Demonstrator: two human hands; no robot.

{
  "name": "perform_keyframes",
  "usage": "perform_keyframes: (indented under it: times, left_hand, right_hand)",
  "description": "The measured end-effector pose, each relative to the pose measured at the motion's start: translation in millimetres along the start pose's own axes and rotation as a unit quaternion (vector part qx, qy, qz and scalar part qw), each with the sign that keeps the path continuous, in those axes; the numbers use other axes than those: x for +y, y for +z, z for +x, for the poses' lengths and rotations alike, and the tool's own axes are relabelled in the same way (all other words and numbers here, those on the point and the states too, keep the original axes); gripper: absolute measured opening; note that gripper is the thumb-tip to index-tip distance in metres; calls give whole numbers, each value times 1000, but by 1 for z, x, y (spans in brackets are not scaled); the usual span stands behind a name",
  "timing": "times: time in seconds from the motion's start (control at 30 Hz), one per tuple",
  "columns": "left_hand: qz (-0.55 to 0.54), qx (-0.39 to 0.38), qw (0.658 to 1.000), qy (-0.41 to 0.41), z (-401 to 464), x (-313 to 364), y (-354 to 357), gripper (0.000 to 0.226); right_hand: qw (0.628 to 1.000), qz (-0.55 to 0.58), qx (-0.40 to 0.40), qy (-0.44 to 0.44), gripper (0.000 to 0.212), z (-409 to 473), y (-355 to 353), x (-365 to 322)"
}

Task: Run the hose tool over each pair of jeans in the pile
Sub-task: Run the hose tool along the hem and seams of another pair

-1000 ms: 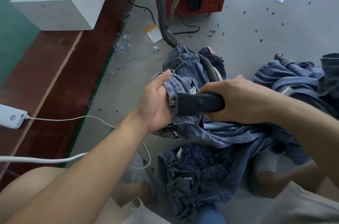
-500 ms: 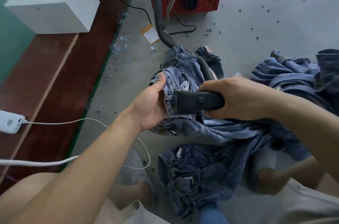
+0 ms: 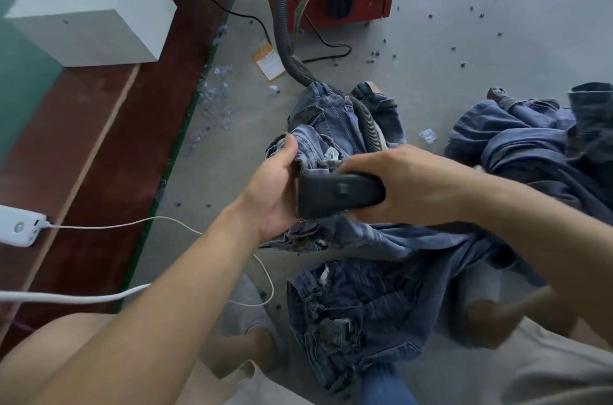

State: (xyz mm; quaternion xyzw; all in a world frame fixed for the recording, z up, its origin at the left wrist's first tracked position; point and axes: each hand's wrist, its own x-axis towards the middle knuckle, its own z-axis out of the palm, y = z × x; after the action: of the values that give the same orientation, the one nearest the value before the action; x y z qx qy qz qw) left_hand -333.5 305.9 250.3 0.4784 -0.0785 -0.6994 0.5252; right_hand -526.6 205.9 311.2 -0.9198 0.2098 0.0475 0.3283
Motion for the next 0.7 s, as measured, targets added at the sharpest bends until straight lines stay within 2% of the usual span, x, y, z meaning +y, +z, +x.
perform_keyframes:
  times: [0.1,0.17,0.27,0.37,0.47,0.57,0.63,0.7]
  left_hand:
    - [-20,21,999,16,2,5,-5,79]
    - [-41,30,998,31,0,8,-6,70]
    - [-91,21,995,28,1,9,-7,68]
    - [-117,29,992,26,-1,9,-3,71]
    - [-106,52,993,26,-1,10,-3,67]
    - [-143,72,987,32,-3,15,-6,64]
    - [-168,85,982,34,-3,17,-9,65]
    - [-192,94,976,39,-1,16,-11,65]
  right_hand:
    - [996,52,69,12,36,4,-3,2]
    - [994,40,93,40,34,2,-12,10]
    - [996,-5,66,67,32,-6,-18,18]
    - [998,-42,8,47,38,-7,-1,6]
    - [998,-12,68,12,40,1,15,-6]
    - [987,31,154,46,37,6,6,1]
    - [985,24,153,74,34,2,-5,12]
    - [990,-8,112,86,33,-5,-11,19]
